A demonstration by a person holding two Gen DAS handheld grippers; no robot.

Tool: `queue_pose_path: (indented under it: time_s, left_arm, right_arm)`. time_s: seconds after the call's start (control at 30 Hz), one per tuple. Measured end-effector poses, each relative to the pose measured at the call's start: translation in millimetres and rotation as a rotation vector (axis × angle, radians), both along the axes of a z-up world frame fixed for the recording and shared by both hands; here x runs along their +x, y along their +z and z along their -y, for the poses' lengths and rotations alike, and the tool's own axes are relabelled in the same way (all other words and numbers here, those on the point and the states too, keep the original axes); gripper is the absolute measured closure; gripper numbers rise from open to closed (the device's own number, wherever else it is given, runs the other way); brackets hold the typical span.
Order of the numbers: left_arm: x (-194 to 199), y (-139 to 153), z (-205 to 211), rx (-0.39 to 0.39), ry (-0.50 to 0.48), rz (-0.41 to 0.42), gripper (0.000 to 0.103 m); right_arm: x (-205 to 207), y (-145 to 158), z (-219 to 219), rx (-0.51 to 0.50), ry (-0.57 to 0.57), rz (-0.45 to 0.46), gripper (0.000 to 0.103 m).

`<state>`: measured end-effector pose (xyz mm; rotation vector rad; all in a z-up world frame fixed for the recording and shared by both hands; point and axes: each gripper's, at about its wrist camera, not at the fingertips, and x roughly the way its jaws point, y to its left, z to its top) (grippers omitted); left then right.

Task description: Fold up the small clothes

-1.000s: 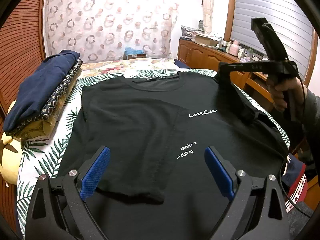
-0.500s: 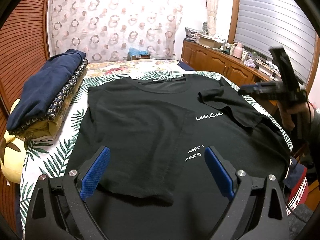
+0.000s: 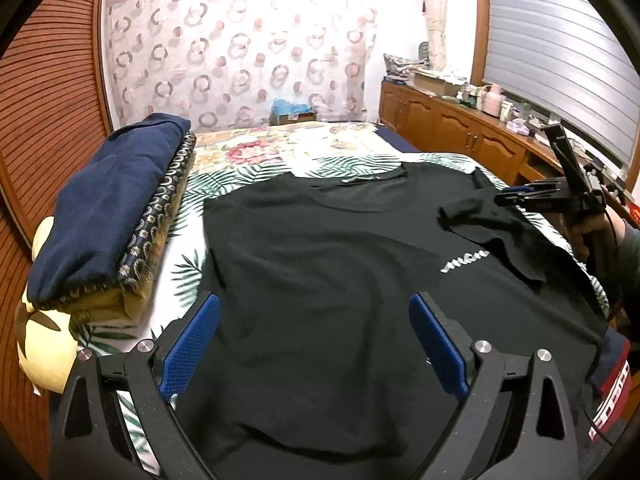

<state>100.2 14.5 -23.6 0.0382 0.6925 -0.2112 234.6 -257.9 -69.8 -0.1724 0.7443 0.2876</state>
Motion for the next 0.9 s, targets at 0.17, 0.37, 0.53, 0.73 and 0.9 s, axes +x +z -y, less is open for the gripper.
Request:
queue_pose_path:
  time_s: [0.17, 0.37, 0.53, 0.73, 0.9]
  left_arm:
    - [20, -5, -9, 0.005, 0.023, -0.020, 0.007]
    - [46, -7, -17, 0.014, 0.039, -0.048, 0.007]
    - [65, -5, -19, 0.021, 0.043, -0.056, 0.007]
    - [96, -5, -24, 0.035, 0.033, -0.085, 0.034]
    - [124, -13, -25, 0.076, 0.063, -0.126, 0.049]
  right_arm:
    - [37, -6, -3, -0.038, -0.006, -0.028, 0.071]
    - [81, 3, -21, -0.031, 0.016, -0.017, 0.071]
    - [96, 7, -15, 0.009, 0.018, -0.006, 0.066]
    - [85, 1, 8, 0.060, 0.051, -0.011, 0.054]
    - [78, -6, 15, 0.058, 0.059, -0.015, 0.054]
